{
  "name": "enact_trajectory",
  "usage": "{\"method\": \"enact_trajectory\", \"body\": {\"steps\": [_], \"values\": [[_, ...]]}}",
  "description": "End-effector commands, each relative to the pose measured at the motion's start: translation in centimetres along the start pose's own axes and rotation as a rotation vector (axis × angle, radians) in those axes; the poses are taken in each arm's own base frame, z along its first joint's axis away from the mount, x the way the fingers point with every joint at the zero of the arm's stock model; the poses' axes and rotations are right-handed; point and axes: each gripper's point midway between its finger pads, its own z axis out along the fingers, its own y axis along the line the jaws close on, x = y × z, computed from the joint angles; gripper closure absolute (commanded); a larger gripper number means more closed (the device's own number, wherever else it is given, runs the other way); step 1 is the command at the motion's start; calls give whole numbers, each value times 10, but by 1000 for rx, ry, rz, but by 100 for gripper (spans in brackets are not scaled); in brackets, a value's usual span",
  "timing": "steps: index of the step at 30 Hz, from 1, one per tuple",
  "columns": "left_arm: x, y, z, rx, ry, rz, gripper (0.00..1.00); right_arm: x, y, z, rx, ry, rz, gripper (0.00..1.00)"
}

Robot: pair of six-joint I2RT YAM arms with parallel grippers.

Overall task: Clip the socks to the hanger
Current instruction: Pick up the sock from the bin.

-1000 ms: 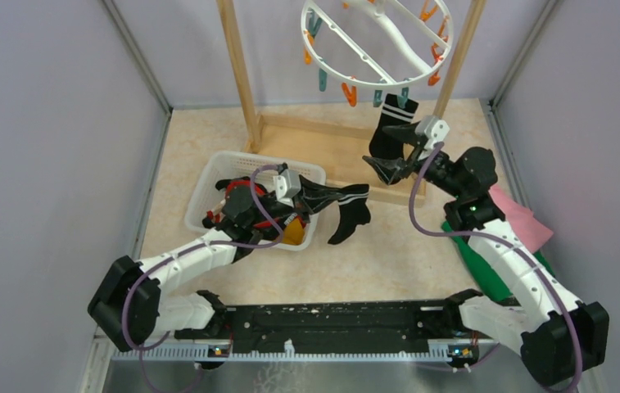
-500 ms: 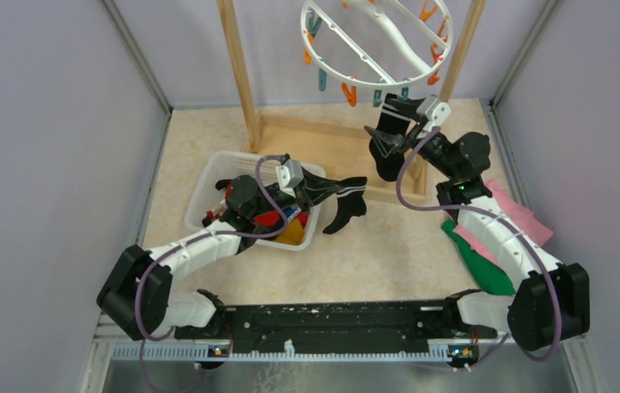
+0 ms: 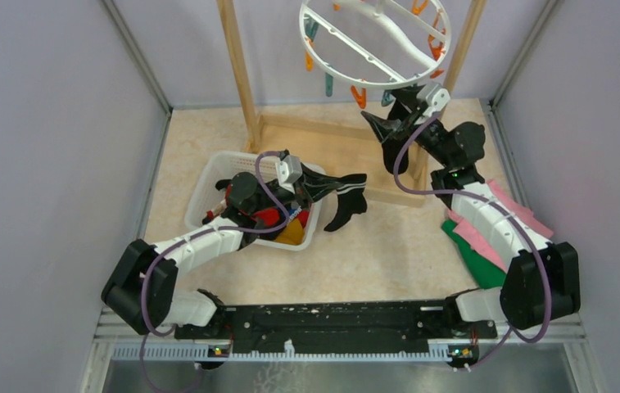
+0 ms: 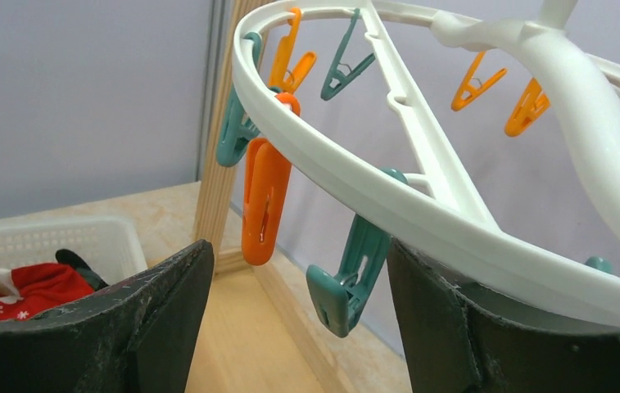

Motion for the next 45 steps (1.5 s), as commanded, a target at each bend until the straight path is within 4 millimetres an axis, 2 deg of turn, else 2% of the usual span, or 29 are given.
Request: {"method": "enact_trajectory", "body": {"steps": [1,9,19,28,34,45], "values": [[-26,-1,5,30,-74,60,100,-35,-10,11,2,-102,-46,23],[-27,-2,5,35,-78,49,100,-45,-2,12,-41,-132,-35,25],[-29,-5,7,51,-92,28,100,-57,-8,6,9,-161,6,25],[-33,-6,8,62,-100,11,100,-59,-14,-9,18,-161,0,26],[-32,-6,12,78,-101,-5,100,-62,-5,-14,-29,-166,6,27],[-35,-8,14,97,-108,-14,100,-65,-1,-21,-24,-175,20,28]]}}
